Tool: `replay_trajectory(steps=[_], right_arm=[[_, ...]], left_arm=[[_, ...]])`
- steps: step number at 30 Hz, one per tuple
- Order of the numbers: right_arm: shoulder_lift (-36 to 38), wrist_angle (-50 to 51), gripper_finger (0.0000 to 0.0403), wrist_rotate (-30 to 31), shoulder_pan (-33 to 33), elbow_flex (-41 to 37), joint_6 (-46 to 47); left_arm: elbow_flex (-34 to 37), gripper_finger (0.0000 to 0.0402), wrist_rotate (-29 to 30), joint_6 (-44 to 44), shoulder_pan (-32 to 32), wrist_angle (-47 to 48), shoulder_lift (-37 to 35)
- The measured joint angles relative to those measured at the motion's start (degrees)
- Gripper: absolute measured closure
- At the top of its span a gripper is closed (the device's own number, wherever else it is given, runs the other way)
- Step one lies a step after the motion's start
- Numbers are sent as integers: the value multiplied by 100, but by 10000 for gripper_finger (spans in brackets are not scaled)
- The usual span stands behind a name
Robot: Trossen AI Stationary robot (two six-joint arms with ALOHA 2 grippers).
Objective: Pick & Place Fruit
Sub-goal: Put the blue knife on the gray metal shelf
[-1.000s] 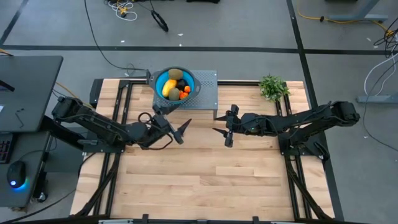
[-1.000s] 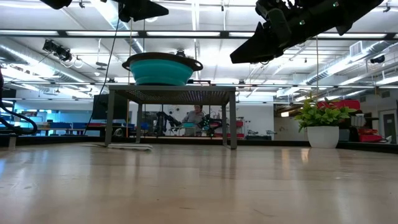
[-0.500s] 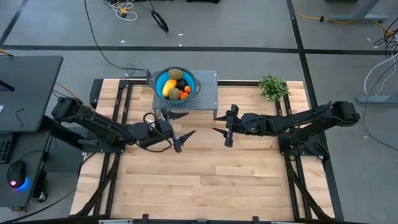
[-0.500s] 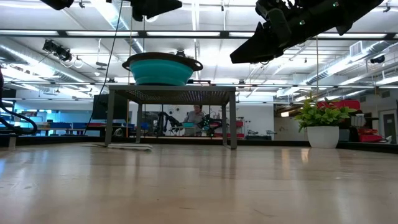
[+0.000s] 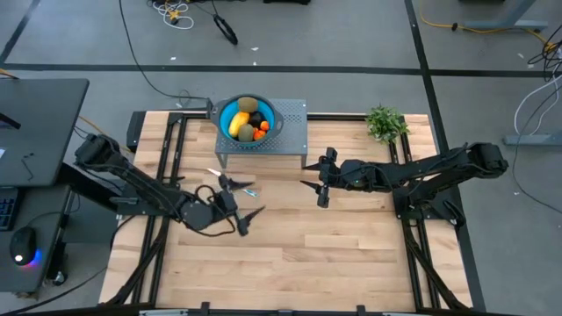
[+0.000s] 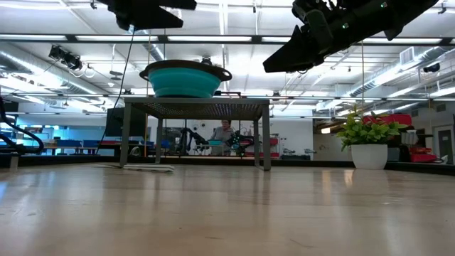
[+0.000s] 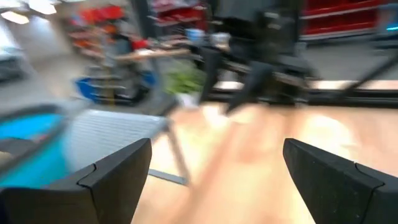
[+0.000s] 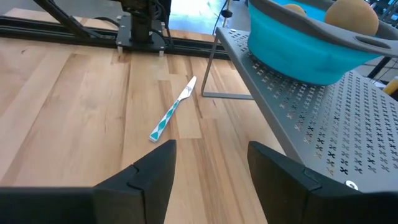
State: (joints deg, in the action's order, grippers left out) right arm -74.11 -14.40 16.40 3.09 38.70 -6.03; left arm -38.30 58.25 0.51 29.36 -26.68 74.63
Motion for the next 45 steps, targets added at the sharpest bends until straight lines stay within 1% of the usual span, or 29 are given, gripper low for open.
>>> replay_trajectory(steps=[3, 5, 8, 9, 10, 11, 12, 13, 16, 18, 20, 23, 24, 26, 29, 31, 34, 42, 45], right_arm=[[0, 1, 194, 0, 0, 0, -2], [0, 1, 194, 0, -1, 0, -2], [0, 1, 194, 0, -2, 0, -1], [0, 0, 194, 0, 0, 0, -1], [0, 0, 194, 0, 0, 0, -1], [0, 0, 194, 0, 0, 0, -2], [0, 0, 194, 0, -1, -1, 0], [0, 1, 194, 0, 0, -2, -2], [0, 1, 194, 0, -1, -2, 0], [0, 1, 194, 0, 0, -2, -2], [0, 1, 194, 0, -2, -2, 0], [0, -1, 194, 0, -2, -2, -2], [0, 1, 194, 0, -1, -2, -2], [0, 1, 194, 0, -2, -2, 0], [0, 1, 194, 0, -2, -2, -2], [0, 1, 194, 0, -1, -2, 0], [0, 0, 194, 0, -1, -2, 0], [0, 1, 194, 0, 0, -2, -1], [0, 1, 194, 0, -2, -2, 0]], left_arm=[[0, 28, -713, 397, 143, 82, 2], [0, 28, -1364, 718, 167, 141, 2], [0, 28, -2543, 633, 162, 199, 2], [0, 28, -2821, 651, 162, 168, 4], [0, 28, -2938, 777, 167, 117, 4], [0, 28, -2913, 966, 158, 77, 4], [0, 28, -2743, 1145, 145, 63, 4], [0, 28, -2439, 1296, 131, 75, 4], [0, 28, -1100, 1589, 96, 462, 4], [2, 28, -396, 1754, 81, 830, 4], [2, 28, 79, 2146, 65, 1210, 4], [4, 28, 558, 2529, 53, 1460, 4], [4, 28, 650, 2603, 52, 1480, 4], [4, 28, 645, 2614, 54, 1509, 4], [4, 28, 371, 2585, 57, 1526, 4], [4, 28, 299, 2599, 53, 1524, 4], [4, 28, 395, 2579, 36, 1519, 4], [4, 28, 360, 2542, 18, 1569, 4], [4, 28, 467, 2591, 9, 1566, 4]])
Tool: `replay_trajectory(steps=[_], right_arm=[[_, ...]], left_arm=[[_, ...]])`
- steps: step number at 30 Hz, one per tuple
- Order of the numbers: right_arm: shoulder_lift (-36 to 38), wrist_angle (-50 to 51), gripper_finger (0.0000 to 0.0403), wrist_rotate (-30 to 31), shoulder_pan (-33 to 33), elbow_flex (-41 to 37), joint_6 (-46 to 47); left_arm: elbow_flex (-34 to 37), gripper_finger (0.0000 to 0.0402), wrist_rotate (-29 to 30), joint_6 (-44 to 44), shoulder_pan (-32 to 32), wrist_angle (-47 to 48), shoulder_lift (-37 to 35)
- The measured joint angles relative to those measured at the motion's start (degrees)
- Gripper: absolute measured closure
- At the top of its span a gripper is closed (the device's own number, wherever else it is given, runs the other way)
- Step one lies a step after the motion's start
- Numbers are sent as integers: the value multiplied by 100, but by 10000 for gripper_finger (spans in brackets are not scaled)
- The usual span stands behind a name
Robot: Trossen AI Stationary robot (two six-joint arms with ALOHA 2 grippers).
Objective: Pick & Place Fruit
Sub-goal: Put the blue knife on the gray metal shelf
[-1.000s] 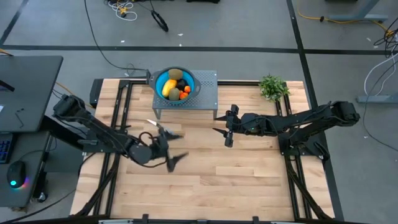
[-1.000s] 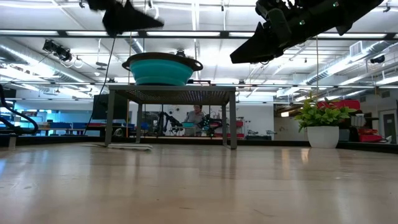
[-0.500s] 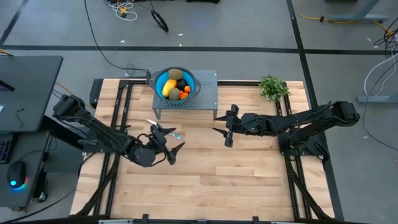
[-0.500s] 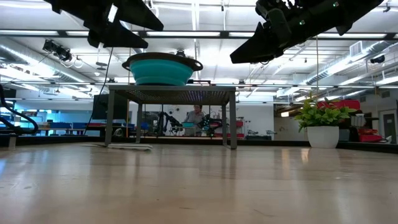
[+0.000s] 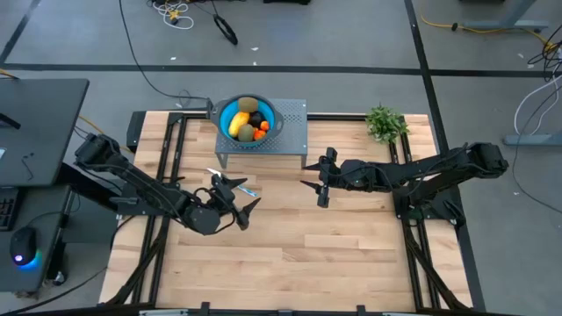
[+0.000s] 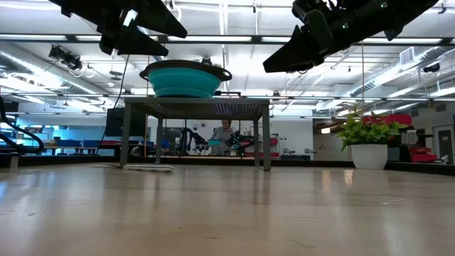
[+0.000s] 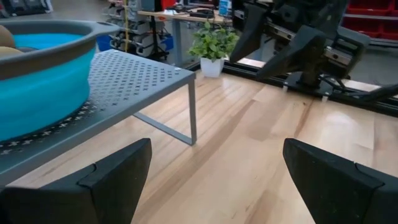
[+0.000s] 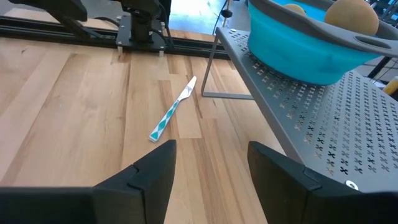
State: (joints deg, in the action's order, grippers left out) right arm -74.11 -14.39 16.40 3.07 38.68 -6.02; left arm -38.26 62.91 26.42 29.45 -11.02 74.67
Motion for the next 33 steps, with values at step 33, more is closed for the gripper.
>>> replay_trajectory(steps=[33], right_arm=[[0, 0, 194, -1, 1, 0, -1]], left_arm=[[195, 29, -827, 4018, -238, 3998, 45]])
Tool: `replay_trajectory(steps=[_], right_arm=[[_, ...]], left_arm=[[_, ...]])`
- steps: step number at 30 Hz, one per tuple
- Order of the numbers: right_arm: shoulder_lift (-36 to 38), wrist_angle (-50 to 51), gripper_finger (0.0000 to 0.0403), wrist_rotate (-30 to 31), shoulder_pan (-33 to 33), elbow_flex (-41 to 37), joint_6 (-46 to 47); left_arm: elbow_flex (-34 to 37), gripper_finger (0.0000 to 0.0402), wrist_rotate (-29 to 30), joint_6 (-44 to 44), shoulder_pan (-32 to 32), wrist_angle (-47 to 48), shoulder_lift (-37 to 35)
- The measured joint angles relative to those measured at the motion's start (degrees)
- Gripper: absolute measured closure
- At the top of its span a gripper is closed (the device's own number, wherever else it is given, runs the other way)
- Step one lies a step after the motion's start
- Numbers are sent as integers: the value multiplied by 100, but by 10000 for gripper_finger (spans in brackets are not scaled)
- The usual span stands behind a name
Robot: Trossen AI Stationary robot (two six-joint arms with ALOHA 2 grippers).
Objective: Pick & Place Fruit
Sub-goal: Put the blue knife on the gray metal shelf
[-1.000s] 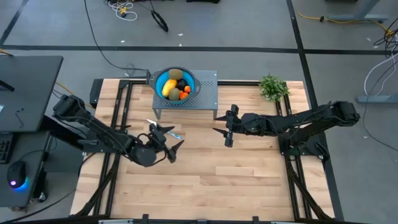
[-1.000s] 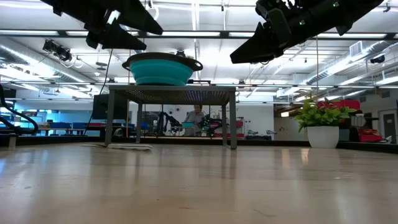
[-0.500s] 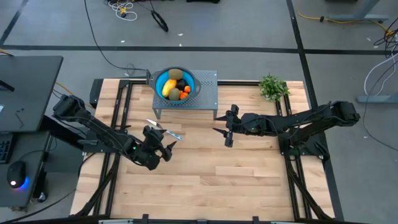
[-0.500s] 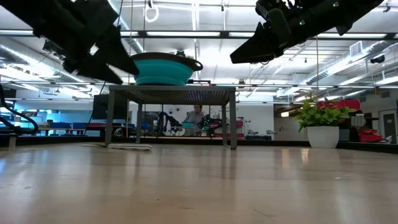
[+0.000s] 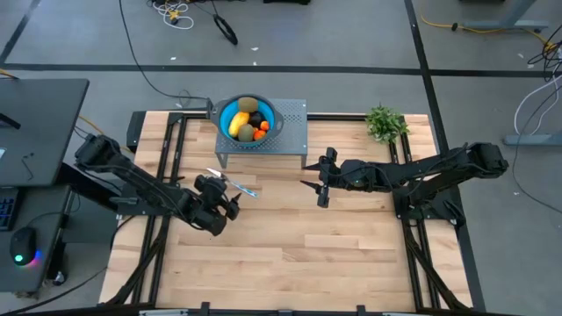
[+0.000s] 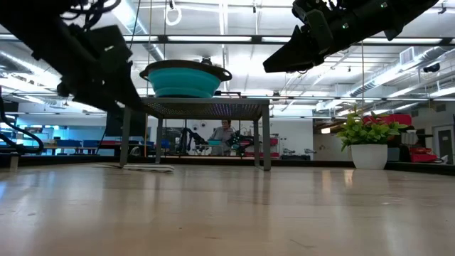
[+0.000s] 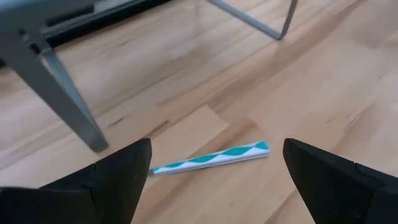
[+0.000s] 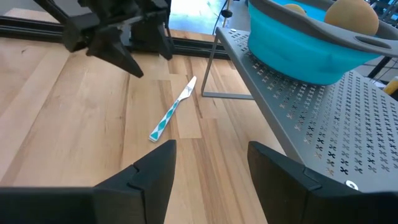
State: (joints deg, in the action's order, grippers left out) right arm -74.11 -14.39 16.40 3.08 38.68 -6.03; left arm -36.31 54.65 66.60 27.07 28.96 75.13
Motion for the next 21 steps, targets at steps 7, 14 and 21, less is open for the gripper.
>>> replay_trajectory(steps=[7, 14, 21], right_arm=[[0, -1, 194, 0, 1, 0, -1], [0, 0, 194, 1, 1, 0, 1], [0, -1, 194, 1, 0, 0, -1]], left_arm=[[380, 29, -93, 300, -98, -191, 1], [389, 29, 31, 213, -101, -305, -1], [389, 29, 17, 215, -184, -304, -1]])
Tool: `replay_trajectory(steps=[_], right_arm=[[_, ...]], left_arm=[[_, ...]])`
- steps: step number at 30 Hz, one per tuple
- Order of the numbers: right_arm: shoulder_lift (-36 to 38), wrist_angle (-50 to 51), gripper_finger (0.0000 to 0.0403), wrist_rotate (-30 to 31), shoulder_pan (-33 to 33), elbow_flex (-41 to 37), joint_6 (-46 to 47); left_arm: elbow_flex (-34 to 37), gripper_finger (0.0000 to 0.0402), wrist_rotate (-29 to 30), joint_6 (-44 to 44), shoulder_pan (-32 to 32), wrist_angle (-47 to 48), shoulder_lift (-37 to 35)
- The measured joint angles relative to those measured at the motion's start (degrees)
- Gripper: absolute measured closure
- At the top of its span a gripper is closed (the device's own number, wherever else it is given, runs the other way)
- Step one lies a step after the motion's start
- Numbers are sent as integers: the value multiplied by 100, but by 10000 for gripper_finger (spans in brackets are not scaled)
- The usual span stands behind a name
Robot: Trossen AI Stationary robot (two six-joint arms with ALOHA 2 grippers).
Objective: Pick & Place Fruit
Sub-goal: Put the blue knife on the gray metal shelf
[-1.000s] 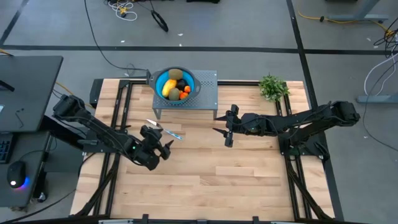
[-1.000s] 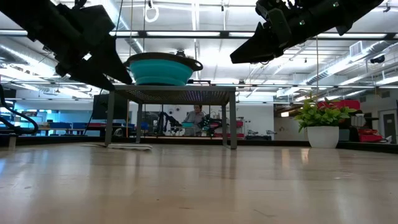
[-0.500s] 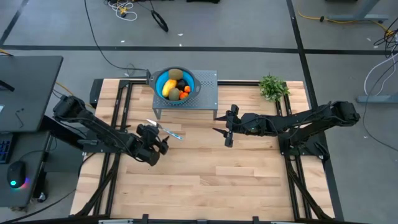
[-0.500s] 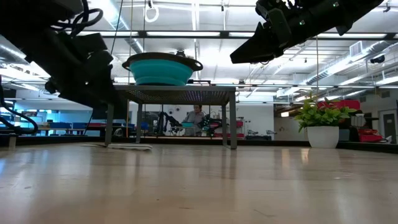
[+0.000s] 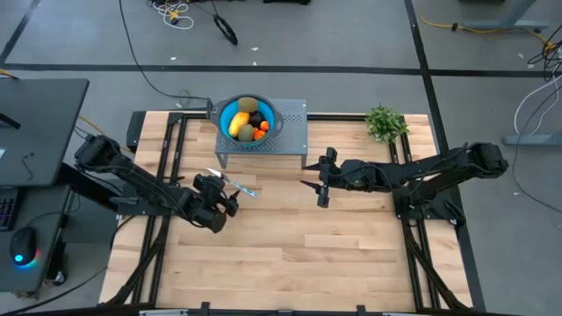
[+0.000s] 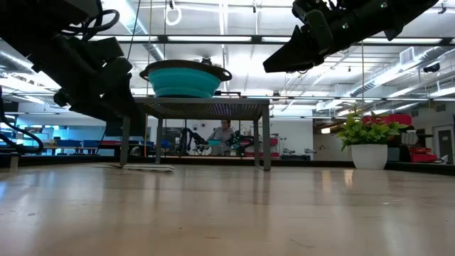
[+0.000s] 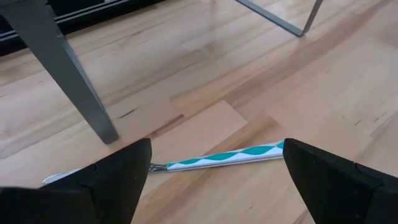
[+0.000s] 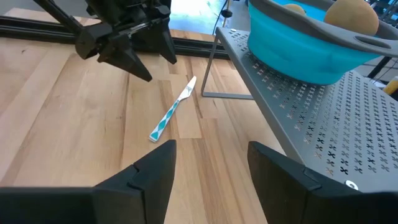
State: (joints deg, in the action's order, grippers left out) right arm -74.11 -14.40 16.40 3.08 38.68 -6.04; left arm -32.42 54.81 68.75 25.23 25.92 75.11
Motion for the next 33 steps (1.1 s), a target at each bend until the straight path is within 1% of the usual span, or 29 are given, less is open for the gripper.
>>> replay_trajectory(steps=[14, 17, 21, 24, 33], right_arm=[[0, 1, 194, 0, 1, 0, 0], [0, 1, 194, 0, 1, 0, 0], [0, 1, 194, 0, 1, 0, 0], [0, 1, 194, 0, 1, 0, 0], [0, -1, 194, 0, 0, 0, 0]], left_arm=[[15, 29, 86, -25, -46, -36, 0], [248, 29, 82, -101, -156, -357, -2], [596, 29, -49, -243, -273, -1027, -2], [737, 29, -52, -435, -304, -1355, -2], [741, 29, -61, -573, -402, -1340, -2]])
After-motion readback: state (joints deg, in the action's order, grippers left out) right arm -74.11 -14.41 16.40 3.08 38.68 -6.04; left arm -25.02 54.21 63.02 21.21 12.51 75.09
